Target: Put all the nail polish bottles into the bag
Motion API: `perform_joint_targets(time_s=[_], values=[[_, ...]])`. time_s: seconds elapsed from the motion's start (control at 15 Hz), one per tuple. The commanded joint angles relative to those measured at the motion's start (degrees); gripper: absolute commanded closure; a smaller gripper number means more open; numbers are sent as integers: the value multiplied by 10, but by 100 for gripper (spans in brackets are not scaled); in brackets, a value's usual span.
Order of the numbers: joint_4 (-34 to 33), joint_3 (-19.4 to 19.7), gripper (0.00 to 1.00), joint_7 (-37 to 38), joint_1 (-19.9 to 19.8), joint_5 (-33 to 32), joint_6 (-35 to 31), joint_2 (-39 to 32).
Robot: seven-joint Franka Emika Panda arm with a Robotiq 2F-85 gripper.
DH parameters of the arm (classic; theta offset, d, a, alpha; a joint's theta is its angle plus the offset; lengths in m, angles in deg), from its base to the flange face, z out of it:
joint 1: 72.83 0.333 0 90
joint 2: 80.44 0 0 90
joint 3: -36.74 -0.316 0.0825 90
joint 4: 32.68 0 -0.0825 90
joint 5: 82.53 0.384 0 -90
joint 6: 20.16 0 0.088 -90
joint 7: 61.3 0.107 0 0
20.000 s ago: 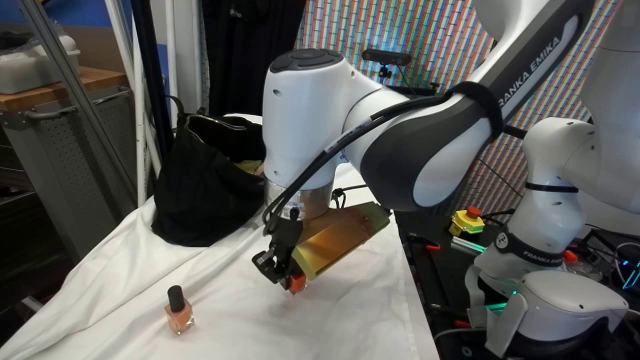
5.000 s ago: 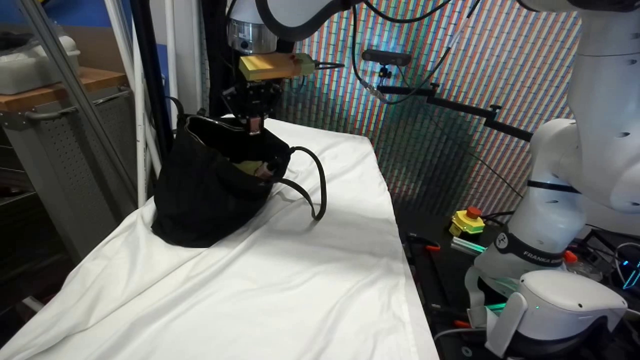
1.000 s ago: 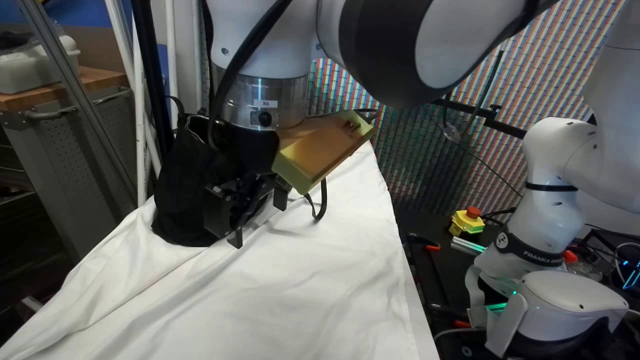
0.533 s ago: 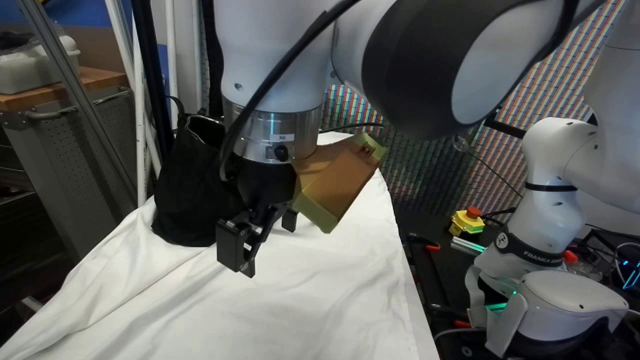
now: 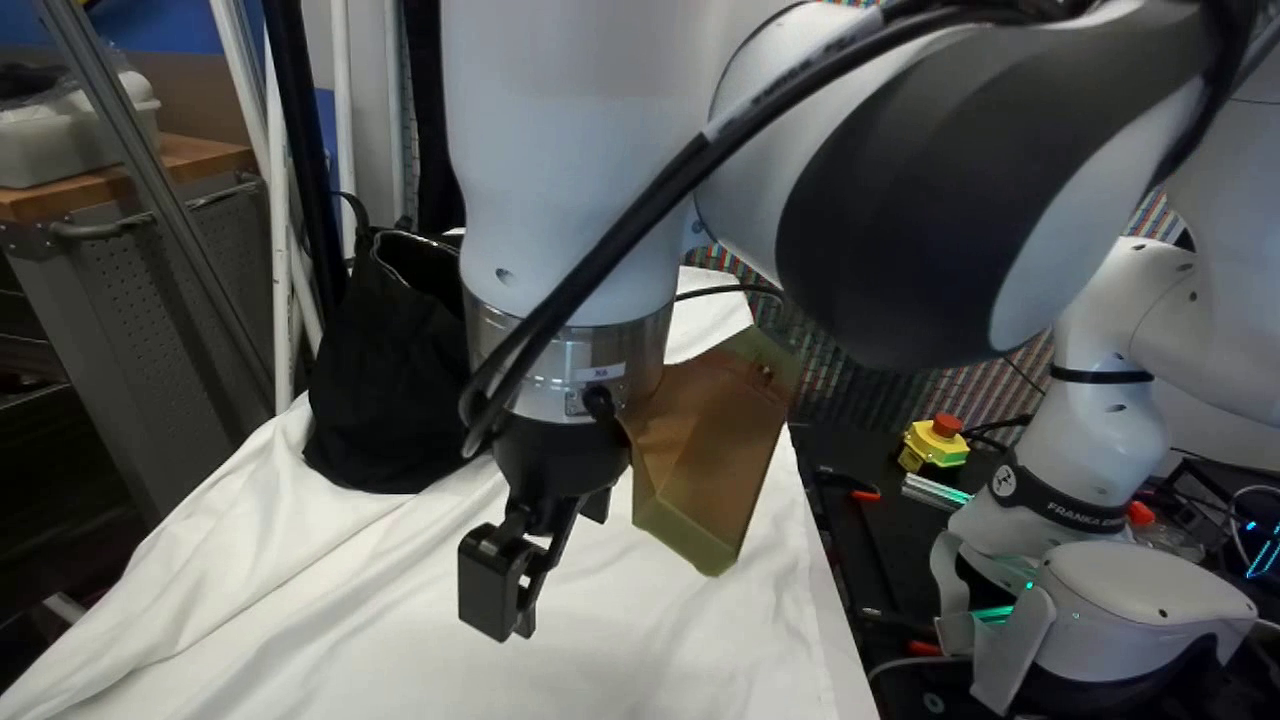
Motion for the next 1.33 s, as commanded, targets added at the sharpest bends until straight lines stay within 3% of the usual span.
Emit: perform_joint_targets(time_s=[0.0,1.27], values=[[3,-9,0,-4,9,0,-15,-5],[8,-36,0,-62,36,33,-25,-37]])
